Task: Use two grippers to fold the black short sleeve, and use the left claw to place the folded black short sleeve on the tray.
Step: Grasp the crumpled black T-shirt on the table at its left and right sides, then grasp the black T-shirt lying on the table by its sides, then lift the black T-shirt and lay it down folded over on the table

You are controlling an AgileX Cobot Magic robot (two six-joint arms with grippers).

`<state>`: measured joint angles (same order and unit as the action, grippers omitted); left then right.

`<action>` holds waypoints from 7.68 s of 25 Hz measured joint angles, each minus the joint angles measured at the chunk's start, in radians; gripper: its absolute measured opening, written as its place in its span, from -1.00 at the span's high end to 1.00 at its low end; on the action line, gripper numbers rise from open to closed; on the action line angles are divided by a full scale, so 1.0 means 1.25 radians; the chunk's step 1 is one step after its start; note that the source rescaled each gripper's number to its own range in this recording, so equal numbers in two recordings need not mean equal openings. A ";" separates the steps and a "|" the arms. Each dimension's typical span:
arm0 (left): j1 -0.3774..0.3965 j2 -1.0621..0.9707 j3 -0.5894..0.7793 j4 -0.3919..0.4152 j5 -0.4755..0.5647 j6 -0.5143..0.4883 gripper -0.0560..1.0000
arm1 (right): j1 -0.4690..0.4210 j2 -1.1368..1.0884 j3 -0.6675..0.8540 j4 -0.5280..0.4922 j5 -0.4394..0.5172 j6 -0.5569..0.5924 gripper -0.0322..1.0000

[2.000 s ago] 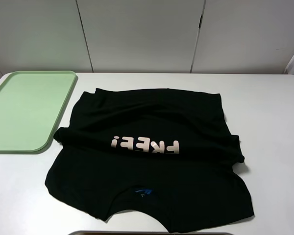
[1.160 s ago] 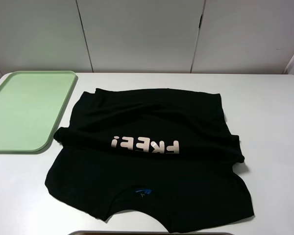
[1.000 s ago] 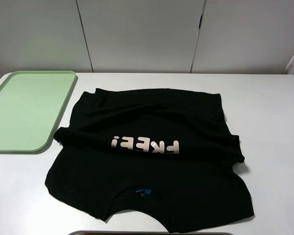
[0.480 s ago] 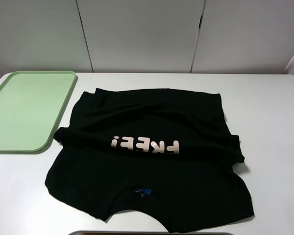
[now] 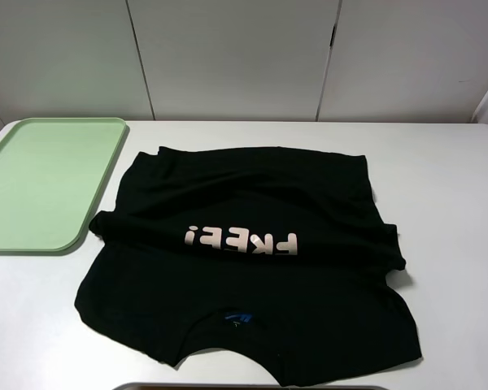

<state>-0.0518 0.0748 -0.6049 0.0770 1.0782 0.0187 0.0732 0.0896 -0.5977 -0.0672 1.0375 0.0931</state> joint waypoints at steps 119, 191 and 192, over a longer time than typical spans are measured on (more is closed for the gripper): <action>-0.432 1.470 -0.294 0.138 -0.504 0.574 -0.19 | 0.373 1.413 -0.198 -0.045 -0.364 -0.604 -0.35; -0.438 1.086 -0.866 0.304 -0.107 0.699 0.88 | 0.374 1.131 -0.883 -0.143 0.144 -0.629 0.94; -0.442 1.085 -0.877 0.304 -0.094 0.707 0.88 | 0.374 1.119 -0.883 -0.138 0.144 -0.629 0.94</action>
<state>-0.6042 1.4312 -1.7007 0.4567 0.9608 0.9022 0.5412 1.4878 -1.7017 -0.2393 1.2173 -0.6926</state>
